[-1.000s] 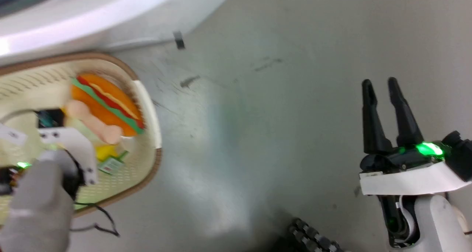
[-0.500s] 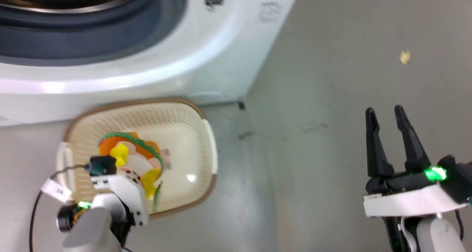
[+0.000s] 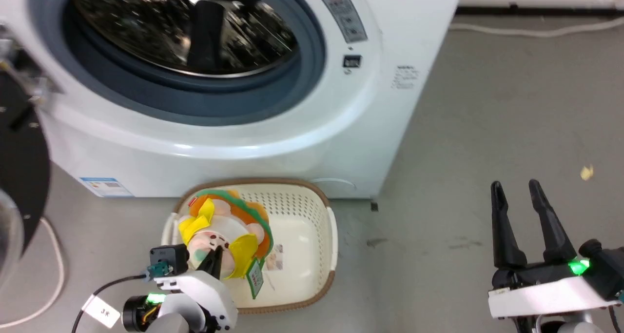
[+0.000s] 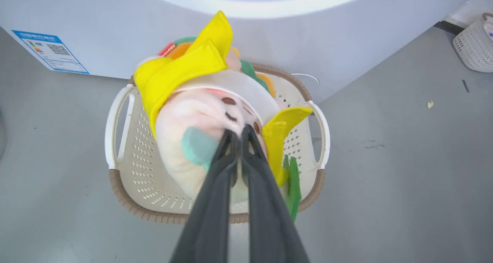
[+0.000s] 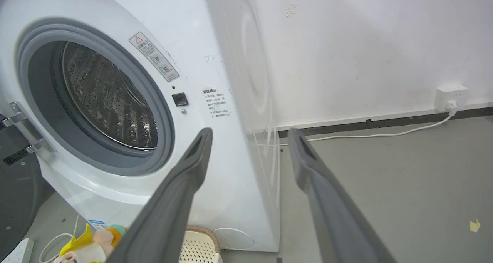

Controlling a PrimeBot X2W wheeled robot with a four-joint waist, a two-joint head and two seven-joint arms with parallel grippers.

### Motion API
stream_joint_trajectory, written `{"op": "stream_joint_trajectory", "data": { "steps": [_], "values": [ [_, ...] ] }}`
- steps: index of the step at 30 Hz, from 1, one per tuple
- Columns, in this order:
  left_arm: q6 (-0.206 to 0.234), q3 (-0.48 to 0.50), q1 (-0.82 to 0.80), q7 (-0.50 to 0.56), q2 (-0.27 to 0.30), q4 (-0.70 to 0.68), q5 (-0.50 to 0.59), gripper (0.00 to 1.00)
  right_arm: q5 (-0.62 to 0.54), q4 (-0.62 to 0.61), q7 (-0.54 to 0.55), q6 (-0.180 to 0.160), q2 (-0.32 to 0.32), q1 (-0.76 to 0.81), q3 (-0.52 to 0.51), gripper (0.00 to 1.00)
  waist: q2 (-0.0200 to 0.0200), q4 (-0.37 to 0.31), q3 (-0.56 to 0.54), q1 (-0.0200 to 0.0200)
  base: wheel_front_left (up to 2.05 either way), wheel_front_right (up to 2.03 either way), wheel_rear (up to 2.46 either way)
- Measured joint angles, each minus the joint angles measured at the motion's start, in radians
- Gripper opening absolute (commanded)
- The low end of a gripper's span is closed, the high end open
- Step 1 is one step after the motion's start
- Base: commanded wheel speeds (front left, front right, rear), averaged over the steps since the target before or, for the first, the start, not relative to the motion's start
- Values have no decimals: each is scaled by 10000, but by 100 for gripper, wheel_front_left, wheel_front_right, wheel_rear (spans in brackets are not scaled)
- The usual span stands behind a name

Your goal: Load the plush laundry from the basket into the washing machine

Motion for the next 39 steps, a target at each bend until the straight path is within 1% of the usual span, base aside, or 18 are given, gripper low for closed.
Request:
{"op": "stream_joint_trajectory", "data": {
  "steps": [3,9,12,16,20,23,24,28,30,33,36,39],
  "values": [
    [0,23,430,-29,-4,-918,-42,0,-65,-2,0,0,0,161,-25,100,-1,220,-291,0,0,0,0],
    [8,644,1430,-79,-36,-3894,276,0,-138,-73,0,0,2,212,-96,100,0,498,-458,0,0,0,0],
    [77,966,1824,-81,-73,-5331,673,0,-140,-169,-2,0,0,204,-134,100,0,510,-274,3,0,0,0],
    [100,1241,1899,-81,-196,-7127,1080,0,-242,-326,0,0,0,120,-151,100,0,499,157,3,0,0,0],
    [98,1465,1471,-81,-305,-8356,1365,0,-236,-516,-2,0,2,-232,-163,100,0,428,831,3,0,0,0],
    [92,1511,558,-81,-257,-8648,1392,0,-238,-617,0,0,0,-622,-150,100,0,342,1479,4,0,0,0],
    [98,1519,192,-67,-157,-8673,1457,0,-240,-637,-2,0,0,-732,-138,100,0,302,1715,4,0,0,0],
    [201,1789,-1508,447,456,-8778,1710,0,-184,-734,0,0,4,-1155,-79,100,0,79,2647,5,0,0,0],
    [288,1841,-2402,899,775,-8728,1883,0,-48,-771,0,0,2,-1374,-104,100,0,-68,3108,5,0,0,0],
    [407,2073,-3628,1599,1057,-8353,1864,0,113,-777,-2,0,4,-1597,-58,100,0,-326,3745,6,0,0,0],
    [531,2196,-4632,2297,1501,-7789,1946,0,303,-757,0,0,4,-1736,21,100,0,-634,4297,6,0,0,0],
    [543,2364,-5606,2855,1981,-7101,1994,0,539,-742,0,0,2,-1878,86,100,0,-964,4763,6,0,0,0]
  ]
}}
